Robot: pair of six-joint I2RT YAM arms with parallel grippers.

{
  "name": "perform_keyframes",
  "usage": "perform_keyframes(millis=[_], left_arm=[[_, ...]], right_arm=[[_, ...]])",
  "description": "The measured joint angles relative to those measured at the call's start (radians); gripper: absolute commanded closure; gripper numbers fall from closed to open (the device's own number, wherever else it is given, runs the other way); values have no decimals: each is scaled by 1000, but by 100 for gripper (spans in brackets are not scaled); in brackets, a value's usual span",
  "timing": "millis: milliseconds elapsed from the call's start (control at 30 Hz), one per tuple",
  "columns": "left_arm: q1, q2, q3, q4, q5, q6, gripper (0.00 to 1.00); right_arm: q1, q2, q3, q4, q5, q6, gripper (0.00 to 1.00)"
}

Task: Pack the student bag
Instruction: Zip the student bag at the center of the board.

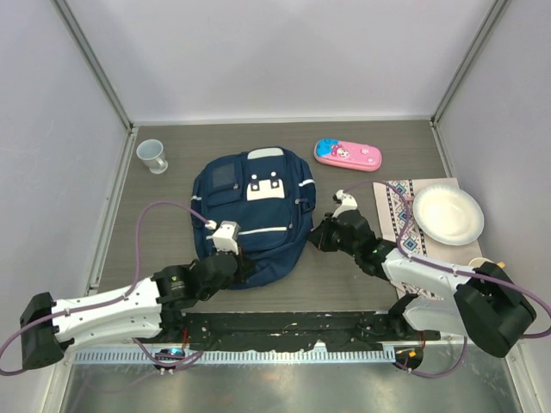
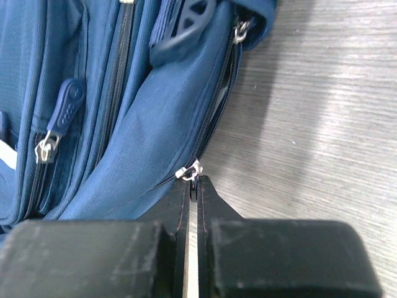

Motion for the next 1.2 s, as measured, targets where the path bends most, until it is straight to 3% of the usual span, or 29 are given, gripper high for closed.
perform_keyframes(millis=[300,567,800,933,1200], left_arm=[[2,-63,-14,-36,-22,-57,100],[4,-33,-13,-69,-35,-83,100],[2,-24,-13,-71,-9,-92,100],[2,-49,-13,-49,2,-113,100],[4,-129,-27,-66,7,-138,100]], right_arm=[[-77,52,68,-2,-157,-83,99],[-141,92,220,-232,-362,-247,99],[-132,102,295,-421,-283,-291,99],[-124,108,323,-437,-198,-281,99],[-140,125,347,-425,-191,-288,99]])
